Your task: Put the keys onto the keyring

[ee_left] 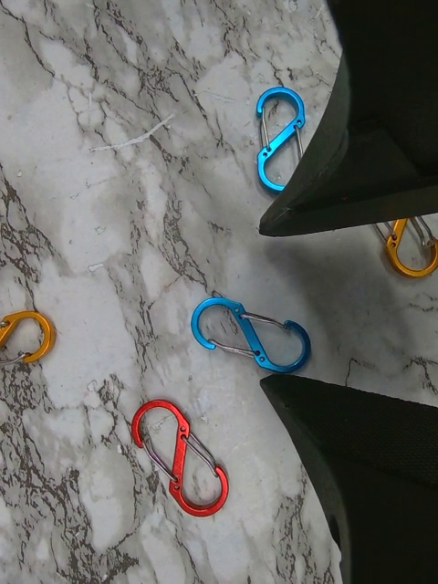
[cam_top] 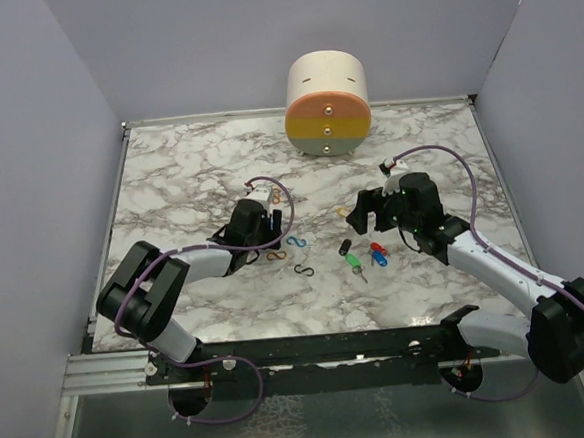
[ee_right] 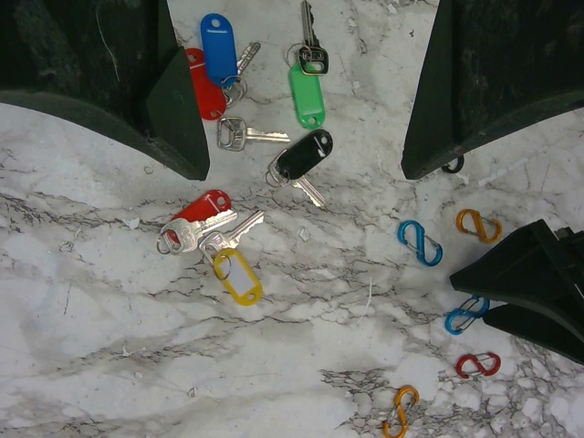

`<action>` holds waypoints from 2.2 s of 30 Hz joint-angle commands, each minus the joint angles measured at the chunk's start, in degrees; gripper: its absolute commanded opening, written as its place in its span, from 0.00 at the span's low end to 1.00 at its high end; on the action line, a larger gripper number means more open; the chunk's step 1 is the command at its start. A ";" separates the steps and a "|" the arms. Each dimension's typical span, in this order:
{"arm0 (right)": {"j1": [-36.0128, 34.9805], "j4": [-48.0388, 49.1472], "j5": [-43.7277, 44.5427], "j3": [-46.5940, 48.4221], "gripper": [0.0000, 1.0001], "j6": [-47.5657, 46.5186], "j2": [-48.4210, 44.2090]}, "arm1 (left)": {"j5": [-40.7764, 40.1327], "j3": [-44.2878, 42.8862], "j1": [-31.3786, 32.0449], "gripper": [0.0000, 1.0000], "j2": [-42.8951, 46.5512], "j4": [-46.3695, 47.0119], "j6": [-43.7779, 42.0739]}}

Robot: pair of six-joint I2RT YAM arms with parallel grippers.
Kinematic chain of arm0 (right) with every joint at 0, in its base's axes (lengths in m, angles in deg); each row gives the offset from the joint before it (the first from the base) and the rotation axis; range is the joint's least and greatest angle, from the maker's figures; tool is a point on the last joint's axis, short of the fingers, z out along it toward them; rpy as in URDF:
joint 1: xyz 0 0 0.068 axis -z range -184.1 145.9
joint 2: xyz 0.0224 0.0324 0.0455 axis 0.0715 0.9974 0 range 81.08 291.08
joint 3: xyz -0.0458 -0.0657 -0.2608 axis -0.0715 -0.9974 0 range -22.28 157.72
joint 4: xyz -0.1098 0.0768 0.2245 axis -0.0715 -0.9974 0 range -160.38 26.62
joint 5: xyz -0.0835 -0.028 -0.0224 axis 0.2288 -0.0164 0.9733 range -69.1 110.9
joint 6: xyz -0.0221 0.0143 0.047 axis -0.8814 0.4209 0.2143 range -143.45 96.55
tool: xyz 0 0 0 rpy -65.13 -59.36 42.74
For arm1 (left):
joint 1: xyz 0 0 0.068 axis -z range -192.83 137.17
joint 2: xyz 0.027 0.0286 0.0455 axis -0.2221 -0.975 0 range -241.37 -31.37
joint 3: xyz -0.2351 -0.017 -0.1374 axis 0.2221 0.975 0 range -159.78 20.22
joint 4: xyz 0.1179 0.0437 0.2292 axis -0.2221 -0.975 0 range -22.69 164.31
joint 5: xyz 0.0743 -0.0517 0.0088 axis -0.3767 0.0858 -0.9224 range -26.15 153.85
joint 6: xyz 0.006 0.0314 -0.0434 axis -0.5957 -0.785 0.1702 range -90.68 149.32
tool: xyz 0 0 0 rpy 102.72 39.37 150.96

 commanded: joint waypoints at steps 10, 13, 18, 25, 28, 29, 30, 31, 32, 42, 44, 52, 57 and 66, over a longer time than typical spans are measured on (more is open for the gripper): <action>-0.38 0.64 1.22 1.16 0.88 -0.92 0.06 | -2.73 -0.45 0.27 0.53 -2.77 0.93 -1.01; -0.39 0.59 1.11 1.46 0.88 -0.89 0.04 | -3.01 -0.63 0.27 0.53 -3.09 0.82 -1.14; -0.39 0.40 0.90 1.68 0.88 -1.00 -0.06 | -3.57 -1.22 0.23 0.48 -3.98 0.33 -1.44; -0.34 0.12 1.19 1.76 0.88 -1.03 -0.30 | -4.04 -1.52 0.23 0.42 -4.40 -0.41 -1.72; -0.38 0.11 1.28 1.56 0.88 -1.03 -0.35 | -4.14 -1.39 0.19 0.41 -4.08 -0.98 -1.72; -0.39 0.16 1.29 1.54 0.88 -0.97 -0.40 | -4.17 -1.28 0.22 0.41 -3.93 -1.17 -1.72; -0.39 0.12 1.29 1.51 0.88 -0.98 -0.38 | -4.21 -1.26 0.23 0.41 -3.81 -1.32 -1.72; -0.38 0.11 1.29 1.51 0.88 -0.92 -0.37 | -4.30 -1.25 0.23 0.41 -3.69 -1.55 -1.76; -0.38 0.11 1.29 1.44 0.88 -0.89 -0.37 | -4.32 -1.21 0.23 0.41 -3.62 -1.80 -1.64; -0.39 0.05 1.45 1.28 0.88 -0.94 -0.54 | -4.48 -1.12 0.23 0.37 -4.35 -2.89 -1.63; -0.38 0.03 1.46 1.33 0.88 -0.90 -0.54 | -4.39 -1.01 0.27 0.36 -4.40 -2.98 -1.55; -0.34 0.02 1.64 1.20 0.88 -0.79 -0.68 | -4.40 -1.03 0.28 0.24 -4.73 -3.51 -1.63; -0.39 0.00 1.81 1.23 0.88 -0.83 -0.63 | -4.46 -1.32 0.36 0.00 -4.93 -3.81 -1.72; -0.39 -0.34 3.13 1.53 0.88 -0.45 0.41 | -4.68 -1.33 0.31 0.00 -1.97 -4.74 -1.63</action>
